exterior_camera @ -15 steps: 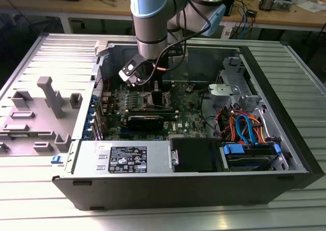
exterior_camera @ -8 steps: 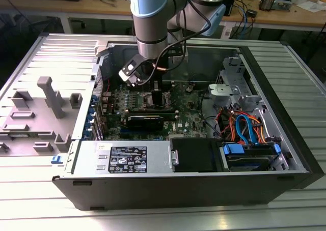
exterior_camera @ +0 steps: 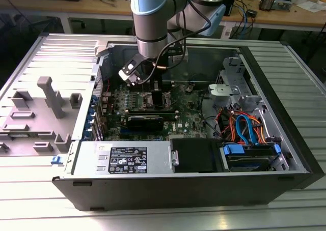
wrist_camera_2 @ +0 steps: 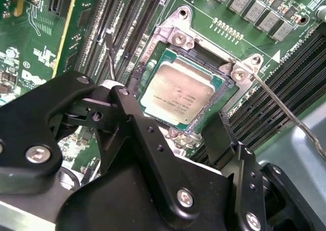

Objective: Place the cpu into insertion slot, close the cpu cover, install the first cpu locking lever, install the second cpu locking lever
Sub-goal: 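Place the cpu into insertion slot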

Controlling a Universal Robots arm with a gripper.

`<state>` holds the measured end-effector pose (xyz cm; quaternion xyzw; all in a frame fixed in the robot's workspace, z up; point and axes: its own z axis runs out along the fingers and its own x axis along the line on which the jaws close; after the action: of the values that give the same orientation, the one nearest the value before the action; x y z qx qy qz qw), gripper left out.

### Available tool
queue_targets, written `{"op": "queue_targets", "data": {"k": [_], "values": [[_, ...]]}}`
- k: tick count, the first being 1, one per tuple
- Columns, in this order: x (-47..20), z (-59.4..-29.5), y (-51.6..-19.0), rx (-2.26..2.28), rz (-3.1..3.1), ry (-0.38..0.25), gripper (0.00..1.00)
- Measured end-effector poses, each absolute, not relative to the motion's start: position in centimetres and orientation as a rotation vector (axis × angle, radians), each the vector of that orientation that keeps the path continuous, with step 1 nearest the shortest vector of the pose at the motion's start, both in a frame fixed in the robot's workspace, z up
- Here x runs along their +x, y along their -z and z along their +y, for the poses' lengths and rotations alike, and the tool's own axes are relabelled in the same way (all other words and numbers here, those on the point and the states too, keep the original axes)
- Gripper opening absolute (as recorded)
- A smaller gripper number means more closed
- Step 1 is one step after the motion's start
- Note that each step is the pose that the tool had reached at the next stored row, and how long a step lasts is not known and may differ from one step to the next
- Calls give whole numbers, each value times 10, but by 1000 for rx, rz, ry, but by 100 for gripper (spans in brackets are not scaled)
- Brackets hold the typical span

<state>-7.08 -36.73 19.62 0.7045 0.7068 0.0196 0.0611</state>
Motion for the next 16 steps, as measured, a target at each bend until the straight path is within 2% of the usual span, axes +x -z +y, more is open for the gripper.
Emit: {"op": "queue_targets", "data": {"k": [8, 9, 10, 16], "values": [[-71, -367, -202, 2126, 2134, -46, 75], [-71, -367, -202, 2126, 2134, -45, 74], [-71, -367, -202, 2126, 2134, -47, 67], [-75, -367, -198, 2126, 2134, -47, 67]]}}
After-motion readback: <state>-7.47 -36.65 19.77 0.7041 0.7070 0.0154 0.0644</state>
